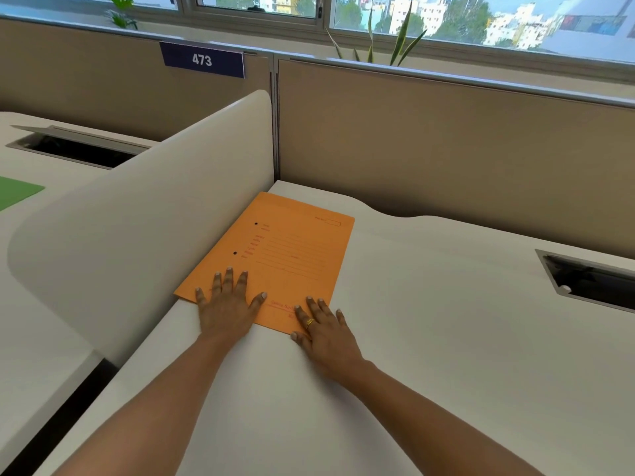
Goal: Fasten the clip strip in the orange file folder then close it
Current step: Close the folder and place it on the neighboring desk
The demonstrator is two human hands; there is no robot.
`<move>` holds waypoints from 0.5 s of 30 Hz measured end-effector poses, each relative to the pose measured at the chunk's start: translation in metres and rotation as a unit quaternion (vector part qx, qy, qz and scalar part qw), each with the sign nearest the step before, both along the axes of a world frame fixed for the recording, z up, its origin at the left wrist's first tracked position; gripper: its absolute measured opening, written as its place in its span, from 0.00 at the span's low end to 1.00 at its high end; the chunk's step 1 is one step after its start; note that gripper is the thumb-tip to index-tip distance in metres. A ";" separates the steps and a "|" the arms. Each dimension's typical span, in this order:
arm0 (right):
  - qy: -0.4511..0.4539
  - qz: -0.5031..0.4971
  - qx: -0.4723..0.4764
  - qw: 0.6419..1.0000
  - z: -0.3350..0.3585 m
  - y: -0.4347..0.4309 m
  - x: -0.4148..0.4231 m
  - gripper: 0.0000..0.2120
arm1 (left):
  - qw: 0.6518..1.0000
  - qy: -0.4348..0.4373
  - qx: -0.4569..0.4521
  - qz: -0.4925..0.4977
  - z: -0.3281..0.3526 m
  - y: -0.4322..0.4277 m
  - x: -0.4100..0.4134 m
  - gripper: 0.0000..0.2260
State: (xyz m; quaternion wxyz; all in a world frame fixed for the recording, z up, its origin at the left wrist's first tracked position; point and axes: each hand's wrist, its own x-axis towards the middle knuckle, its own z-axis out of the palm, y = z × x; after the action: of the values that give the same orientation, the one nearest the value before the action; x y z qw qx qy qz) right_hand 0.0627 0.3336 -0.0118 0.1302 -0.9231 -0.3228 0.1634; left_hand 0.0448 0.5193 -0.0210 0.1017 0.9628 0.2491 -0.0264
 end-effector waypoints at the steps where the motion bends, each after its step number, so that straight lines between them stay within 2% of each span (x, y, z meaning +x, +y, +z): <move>1: -0.002 -0.001 -0.006 1.000 0.000 0.001 0.005 0.33 | 1.000 -0.001 -0.002 -0.001 0.000 0.000 0.003 0.31; 3: -0.006 -0.002 -0.017 1.000 -0.001 0.002 0.016 0.27 | 1.000 -0.004 -0.004 -0.005 0.000 0.000 0.009 0.31; 15: -0.006 -0.041 -0.019 0.999 0.000 0.012 0.081 0.25 | 1.000 -0.017 -0.009 -0.022 -0.004 -0.003 0.044 0.30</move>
State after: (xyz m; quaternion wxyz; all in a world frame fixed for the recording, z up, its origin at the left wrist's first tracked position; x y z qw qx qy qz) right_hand 0.1439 0.3455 -0.0116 0.1174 -0.9389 -0.2824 0.1581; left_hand 0.0891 0.5158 -0.0251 0.1137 0.9675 0.2256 -0.0147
